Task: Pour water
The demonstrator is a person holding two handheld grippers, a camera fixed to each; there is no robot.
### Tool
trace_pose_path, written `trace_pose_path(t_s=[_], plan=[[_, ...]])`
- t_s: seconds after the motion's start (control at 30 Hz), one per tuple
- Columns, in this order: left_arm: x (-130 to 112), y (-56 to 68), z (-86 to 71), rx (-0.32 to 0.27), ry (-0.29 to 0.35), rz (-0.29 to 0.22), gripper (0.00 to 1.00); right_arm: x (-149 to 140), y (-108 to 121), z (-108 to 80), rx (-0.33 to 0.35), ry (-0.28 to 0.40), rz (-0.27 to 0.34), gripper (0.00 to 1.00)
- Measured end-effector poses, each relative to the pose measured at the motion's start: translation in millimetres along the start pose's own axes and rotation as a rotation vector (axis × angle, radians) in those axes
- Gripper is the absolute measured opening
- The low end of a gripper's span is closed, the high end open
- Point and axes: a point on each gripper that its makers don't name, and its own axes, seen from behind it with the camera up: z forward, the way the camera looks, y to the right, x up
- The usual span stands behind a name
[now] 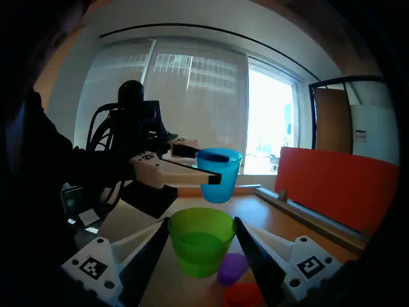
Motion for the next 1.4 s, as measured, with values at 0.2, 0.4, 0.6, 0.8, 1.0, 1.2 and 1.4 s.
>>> trace_pose_path(t_s=[0.2, 0.4, 0.6, 0.8, 1.0, 1.2, 1.4], plan=[[-1, -4.0, -4.0, 0.002, 0.001, -0.049, 0.83, 1, -1, 0.0, 0.001, 0.001, -0.001, 0.94], [-5, -0.9, -2.8, -0.006, -0.010, -0.120, 0.83, 4, -4, 0.9, 0.004, 0.006, 0.002, 0.94], [-2, -3.5, -5.9, -0.011, 0.003, -0.208, 0.83, 6, -5, 0.9, 0.003, 0.006, 0.002, 0.94], [-5, -2.4, -7.9, -0.027, -0.005, -0.223, 0.83, 6, -6, 1.6, 0.006, 0.001, 0.004, 0.94], [-12, -0.2, -9.3, -0.033, -0.020, -0.214, 0.83, 1, -8, -0.3, 0.011, -0.016, 0.006, 0.94], [-24, 1.9, -9.8, -0.042, -0.047, -0.214, 0.83, -7, -10, -3.4, 0.019, -0.046, 0.011, 0.94], [-40, 5.0, -9.4, -0.054, -0.083, -0.217, 0.83, -17, -12, -7.0, 0.033, -0.081, 0.019, 0.94]])
